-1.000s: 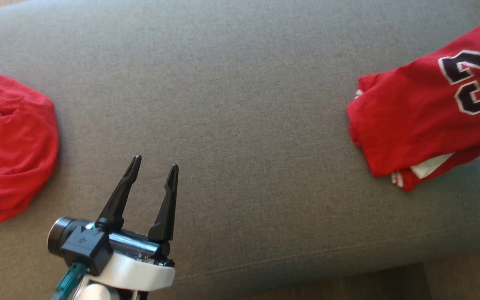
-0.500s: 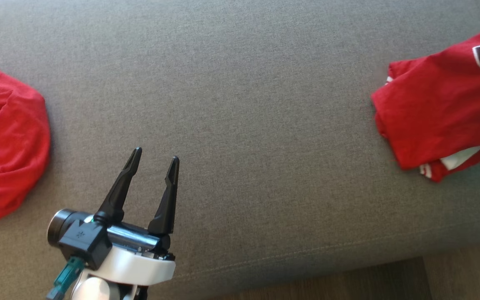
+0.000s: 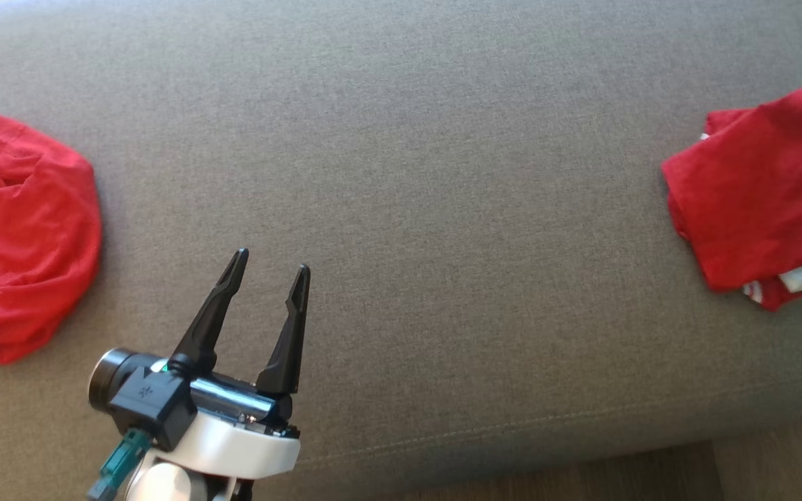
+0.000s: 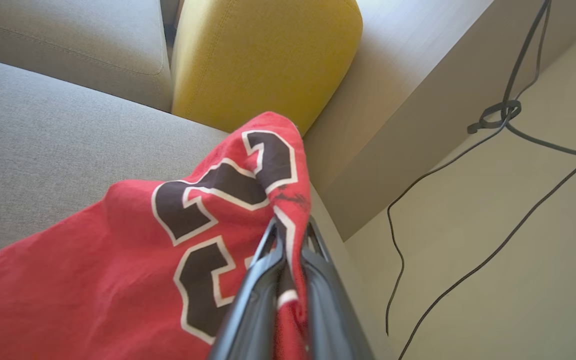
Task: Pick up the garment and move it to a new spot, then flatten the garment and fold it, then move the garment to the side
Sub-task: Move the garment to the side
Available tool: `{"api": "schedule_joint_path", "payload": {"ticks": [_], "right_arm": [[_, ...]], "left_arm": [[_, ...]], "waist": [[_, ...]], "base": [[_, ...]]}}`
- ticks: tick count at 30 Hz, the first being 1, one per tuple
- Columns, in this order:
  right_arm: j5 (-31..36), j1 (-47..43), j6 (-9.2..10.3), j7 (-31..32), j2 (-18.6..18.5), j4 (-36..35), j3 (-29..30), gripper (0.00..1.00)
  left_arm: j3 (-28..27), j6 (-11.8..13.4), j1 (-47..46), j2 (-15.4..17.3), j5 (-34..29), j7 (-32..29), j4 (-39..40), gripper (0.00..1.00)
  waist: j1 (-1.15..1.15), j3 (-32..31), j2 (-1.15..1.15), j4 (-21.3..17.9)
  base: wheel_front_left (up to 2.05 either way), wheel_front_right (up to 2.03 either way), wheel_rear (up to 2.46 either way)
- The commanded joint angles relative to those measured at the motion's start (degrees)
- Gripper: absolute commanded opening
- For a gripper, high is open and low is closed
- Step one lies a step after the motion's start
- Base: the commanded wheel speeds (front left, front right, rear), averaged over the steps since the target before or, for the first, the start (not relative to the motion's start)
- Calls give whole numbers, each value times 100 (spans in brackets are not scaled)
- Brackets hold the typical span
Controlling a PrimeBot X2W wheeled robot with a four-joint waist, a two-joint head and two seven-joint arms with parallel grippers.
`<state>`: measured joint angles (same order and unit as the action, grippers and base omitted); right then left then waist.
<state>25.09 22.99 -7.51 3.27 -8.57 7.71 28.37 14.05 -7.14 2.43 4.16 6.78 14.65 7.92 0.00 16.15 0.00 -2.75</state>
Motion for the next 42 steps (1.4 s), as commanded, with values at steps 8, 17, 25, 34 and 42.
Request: {"api": "schedule_joint_path", "payload": {"ticks": [8, 17, 25, 34, 42], "right_arm": [[299, 172, 2, -295, 151, -208, 303, 100], [424, -172, 2, -517, 400, -895, 120, 100], [-758, -829, 2, -854, 565, -1134, -1241, 100], [-2216, -1257, 2, -1775, 568, -537, -1874, 100], [-2787, -1863, 2, -1825, 569, -453, -2632, 100]], "left_arm": [[-94, -35, -34, 18, 7, 35, 152, 100], [-191, -35, 116, -55, 12, 35, 89, 100], [-416, -29, 110, -108, -10, 35, 24, 100], [-550, 178, 120, -125, 203, 35, -234, 100], [-489, 543, 319, -127, 342, 35, -596, 100]], "waist": [[0, -115, 0, 136], [0, -498, 0, 249], [0, -570, 0, 537], [0, -845, 0, 824], [0, -1446, 0, 962]], "base": [[0, 0, 0], [0, 0, 0], [0, 0, 0], [0, 0, 0], [0, 0, 0]]}}
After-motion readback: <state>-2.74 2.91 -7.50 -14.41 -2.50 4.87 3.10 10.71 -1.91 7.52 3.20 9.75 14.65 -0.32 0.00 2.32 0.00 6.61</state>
